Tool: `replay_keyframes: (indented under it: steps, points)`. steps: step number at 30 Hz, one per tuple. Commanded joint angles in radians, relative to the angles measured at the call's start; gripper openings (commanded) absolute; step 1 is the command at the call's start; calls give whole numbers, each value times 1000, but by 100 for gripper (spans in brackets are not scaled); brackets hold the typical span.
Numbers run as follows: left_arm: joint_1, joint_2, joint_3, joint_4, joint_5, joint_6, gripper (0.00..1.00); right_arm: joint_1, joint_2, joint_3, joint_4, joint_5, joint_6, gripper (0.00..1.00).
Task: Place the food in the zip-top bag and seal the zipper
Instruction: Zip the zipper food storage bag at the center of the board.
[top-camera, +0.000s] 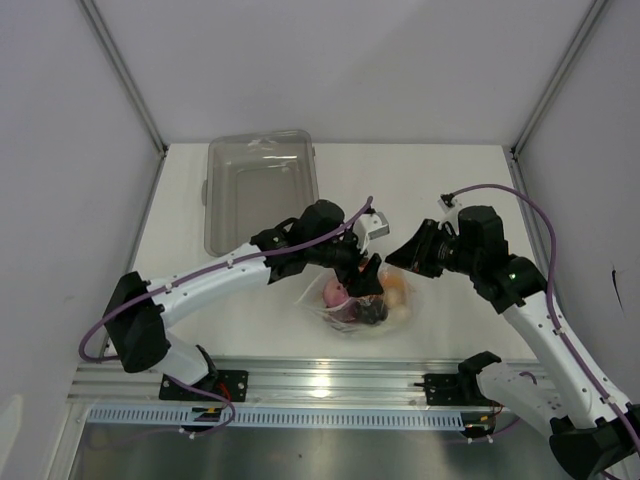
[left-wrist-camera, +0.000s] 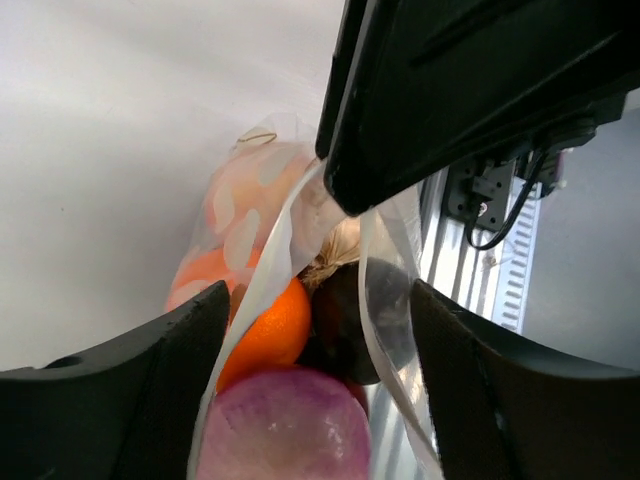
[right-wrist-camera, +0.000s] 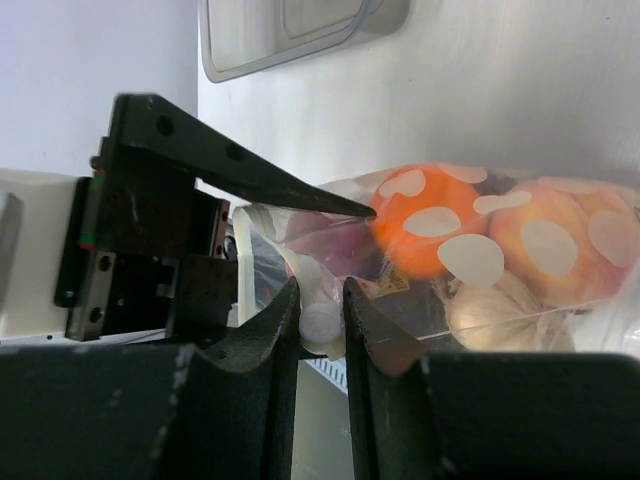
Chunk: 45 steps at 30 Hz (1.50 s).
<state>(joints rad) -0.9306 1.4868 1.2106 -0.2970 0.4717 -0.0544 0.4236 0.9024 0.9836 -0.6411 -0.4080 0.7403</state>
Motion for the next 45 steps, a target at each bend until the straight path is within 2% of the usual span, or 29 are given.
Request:
replay_keyframes:
  steps: [1,2,3,4,5,6,7,11,15,24,28,34,38,43,45]
  points:
    - [-11,-7,-26,38,-12,-1,73,-12,-7,26,14,-2,45,6]
    - [-11,-2,-25,32,-4,-2,58,-16,-8,27,20,-5,44,9]
    - [-11,3,-28,27,2,-5,49,-17,-8,27,23,-9,44,13]
    - [-11,7,-31,29,16,-10,38,-20,-5,27,30,-14,38,23]
    - [-11,12,-32,29,25,-13,20,-22,-5,27,41,-26,31,30]
    - [-10,15,-33,30,39,-16,13,-22,-2,30,44,-34,2,37]
    - [-5,24,-25,27,73,-22,1,-22,4,35,44,-47,-27,48]
    - [27,38,-23,56,217,-64,1,-25,3,56,3,15,-201,66]
    - [72,38,-36,90,376,-102,1,-32,-48,53,-8,47,-309,70]
    - [171,75,0,137,666,-199,1,-34,-215,-39,17,-14,-390,62]
    - [200,156,52,98,802,-203,1,-32,-267,-100,85,-86,-406,57]
    - [217,236,96,56,858,-179,1,-32,-278,-256,237,-225,-384,58]
    - [234,250,96,68,877,-190,1,-28,-284,-289,259,-218,-378,57]
    - [263,266,116,75,909,-200,1,-25,-293,-296,262,-219,-371,52]
    - [266,283,152,30,920,-190,1,-25,-284,-303,271,-203,-366,45]
